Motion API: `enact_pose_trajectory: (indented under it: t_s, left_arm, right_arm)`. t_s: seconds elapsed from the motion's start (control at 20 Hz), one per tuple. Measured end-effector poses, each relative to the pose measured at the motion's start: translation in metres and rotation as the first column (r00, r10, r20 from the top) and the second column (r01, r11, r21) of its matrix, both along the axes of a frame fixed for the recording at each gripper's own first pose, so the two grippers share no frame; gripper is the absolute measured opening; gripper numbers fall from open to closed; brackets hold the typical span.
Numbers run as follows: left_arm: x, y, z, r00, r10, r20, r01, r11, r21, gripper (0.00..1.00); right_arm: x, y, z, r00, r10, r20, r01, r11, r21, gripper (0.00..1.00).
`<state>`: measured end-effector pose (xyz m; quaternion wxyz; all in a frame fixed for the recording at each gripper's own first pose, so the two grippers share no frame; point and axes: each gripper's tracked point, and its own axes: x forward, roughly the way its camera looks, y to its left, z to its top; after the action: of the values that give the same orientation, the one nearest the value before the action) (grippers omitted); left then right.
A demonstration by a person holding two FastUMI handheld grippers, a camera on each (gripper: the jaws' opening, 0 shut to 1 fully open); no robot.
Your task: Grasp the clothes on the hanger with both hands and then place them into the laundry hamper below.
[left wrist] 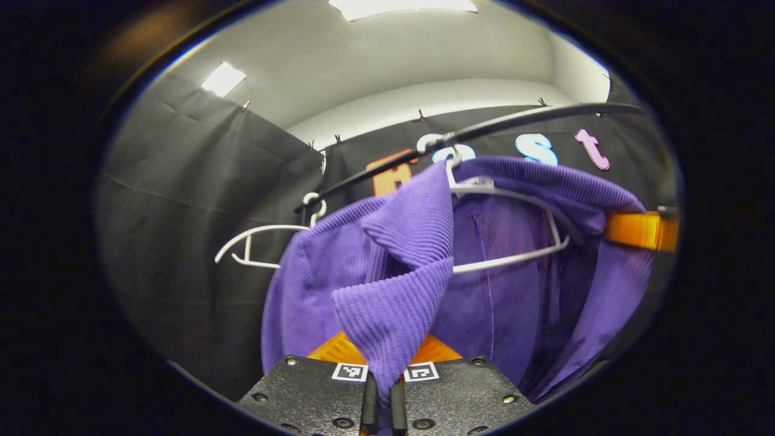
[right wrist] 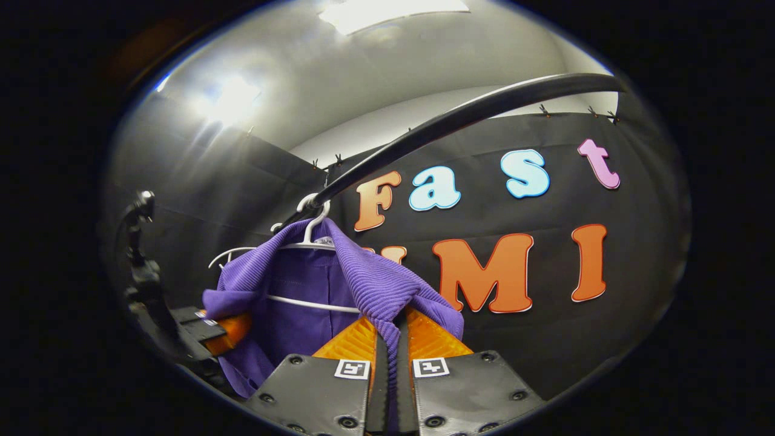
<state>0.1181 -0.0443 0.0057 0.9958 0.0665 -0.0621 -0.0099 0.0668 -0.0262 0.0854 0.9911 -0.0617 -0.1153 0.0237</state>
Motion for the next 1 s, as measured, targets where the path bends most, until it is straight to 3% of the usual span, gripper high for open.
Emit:
enact_pose_trajectory:
  t_s: [0.2, 0.35, 0.45, 0.55, 0.8, 1.0]
  left_arm:
    - [-0.009, 0.063, 0.076, 0.986, 0.138, 0.095, -0.128, 0.986, -0.105, 0.10]
    - [0.002, 0.082, 0.128, 0.978, 0.136, 0.156, -0.120, 0.987, -0.112, 0.11]
    - [0.021, 0.096, 0.149, 0.979, 0.115, 0.166, -0.105, 0.992, -0.070, 0.10]
    - [0.043, 0.108, 0.166, 0.975, 0.103, 0.198, -0.115, 0.992, 0.051, 0.10]
    - [0.093, 0.106, 0.161, 0.977, 0.049, 0.207, -0.093, 0.974, 0.207, 0.08]
    - [0.120, 0.113, 0.122, 0.993, 0.036, 0.116, -0.048, 0.994, 0.095, 0.07]
  right_arm:
    - [-0.003, -0.011, 0.022, 0.992, -0.051, 0.114, 0.048, 0.998, 0.028, 0.13]
    - [0.006, -0.022, 0.034, 0.984, -0.089, 0.153, 0.085, 0.996, 0.029, 0.12]
    - [0.010, -0.033, 0.046, 0.977, -0.117, 0.176, 0.114, 0.993, 0.028, 0.12]
    - [0.017, -0.039, 0.058, 0.974, -0.118, 0.191, 0.115, 0.993, 0.026, 0.12]
    - [0.022, -0.046, 0.063, 0.959, -0.171, 0.226, 0.185, 0.982, -0.043, 0.13]
    - [0.070, -0.063, 0.042, 0.965, -0.191, 0.182, 0.203, 0.978, -0.046, 0.13]
